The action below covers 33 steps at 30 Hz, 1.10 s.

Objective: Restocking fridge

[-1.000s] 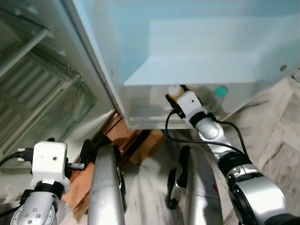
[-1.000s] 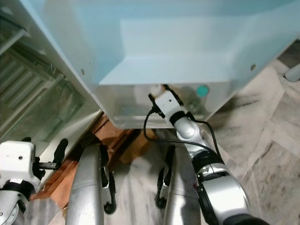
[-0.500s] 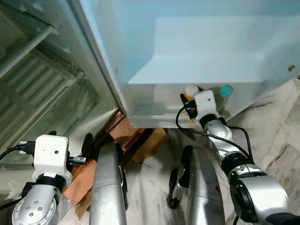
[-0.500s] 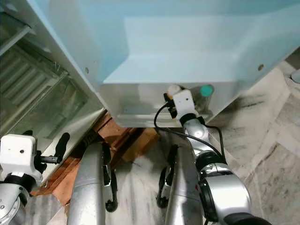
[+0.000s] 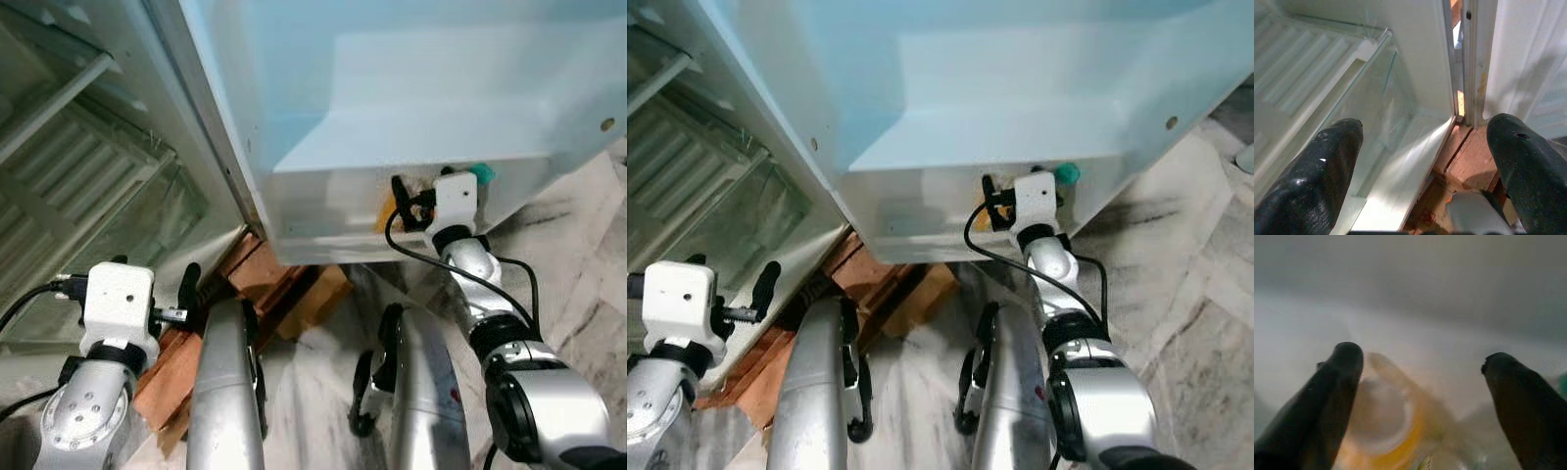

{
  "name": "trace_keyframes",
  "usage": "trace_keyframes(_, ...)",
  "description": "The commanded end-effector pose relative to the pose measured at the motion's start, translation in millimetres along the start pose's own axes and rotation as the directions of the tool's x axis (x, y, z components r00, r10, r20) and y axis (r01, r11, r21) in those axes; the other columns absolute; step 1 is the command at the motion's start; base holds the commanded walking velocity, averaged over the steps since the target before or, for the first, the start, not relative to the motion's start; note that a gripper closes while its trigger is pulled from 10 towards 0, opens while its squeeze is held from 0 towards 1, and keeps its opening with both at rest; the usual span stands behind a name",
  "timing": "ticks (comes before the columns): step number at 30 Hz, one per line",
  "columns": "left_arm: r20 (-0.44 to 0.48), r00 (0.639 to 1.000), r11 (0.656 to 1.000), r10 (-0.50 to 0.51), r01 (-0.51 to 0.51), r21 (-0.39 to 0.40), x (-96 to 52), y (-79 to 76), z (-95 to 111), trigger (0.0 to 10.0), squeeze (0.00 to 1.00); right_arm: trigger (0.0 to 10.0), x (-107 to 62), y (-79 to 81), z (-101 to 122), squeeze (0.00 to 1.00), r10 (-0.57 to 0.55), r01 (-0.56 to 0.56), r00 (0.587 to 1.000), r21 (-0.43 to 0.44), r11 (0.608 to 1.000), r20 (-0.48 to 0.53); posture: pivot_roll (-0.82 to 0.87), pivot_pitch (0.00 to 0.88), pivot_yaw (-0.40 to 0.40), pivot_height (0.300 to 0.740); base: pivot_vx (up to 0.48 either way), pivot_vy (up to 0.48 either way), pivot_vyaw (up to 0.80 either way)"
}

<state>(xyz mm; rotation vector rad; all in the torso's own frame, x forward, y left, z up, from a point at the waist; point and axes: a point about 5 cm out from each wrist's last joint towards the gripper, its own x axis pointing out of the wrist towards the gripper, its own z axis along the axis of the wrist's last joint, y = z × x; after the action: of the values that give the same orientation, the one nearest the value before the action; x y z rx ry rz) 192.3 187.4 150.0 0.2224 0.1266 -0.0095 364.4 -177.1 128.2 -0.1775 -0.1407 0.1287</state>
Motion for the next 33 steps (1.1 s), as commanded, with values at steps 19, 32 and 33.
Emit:
trace_keyframes(19, -0.007, 0.999, 0.999, -0.044, 0.044, 0.004, 23.3, -13.7, -24.0, 10.0, 0.00, 10.0, -65.5, 46.8, -1.8, 0.00, 0.076, -0.079, 0.996, 0.062, 0.995, 0.047, 0.22, 0.063, -0.022, 0.561, 0.000, 0.000, 0.00)
trace_keyframes(32, 0.054, 0.997, 0.998, -0.062, 0.061, 0.024, 47.4, -22.1, -26.7, 10.0, 0.00, 10.0, -81.1, 40.2, -3.5, 0.00, -0.042, 0.044, 0.999, 0.124, 0.991, -0.016, 0.19, 0.000, -0.019, 0.599, 0.000, 0.000, 0.00)
trace_keyframes(33, 0.057, 0.996, 0.998, -0.064, 0.062, 0.029, 48.4, -22.4, -26.5, 10.0, 0.00, 10.0, -80.6, 39.8, -3.6, 0.00, -0.044, 0.046, 0.999, 0.125, 0.991, -0.019, 0.19, 0.000, -0.022, 0.604, 0.000, 0.000, 0.00)
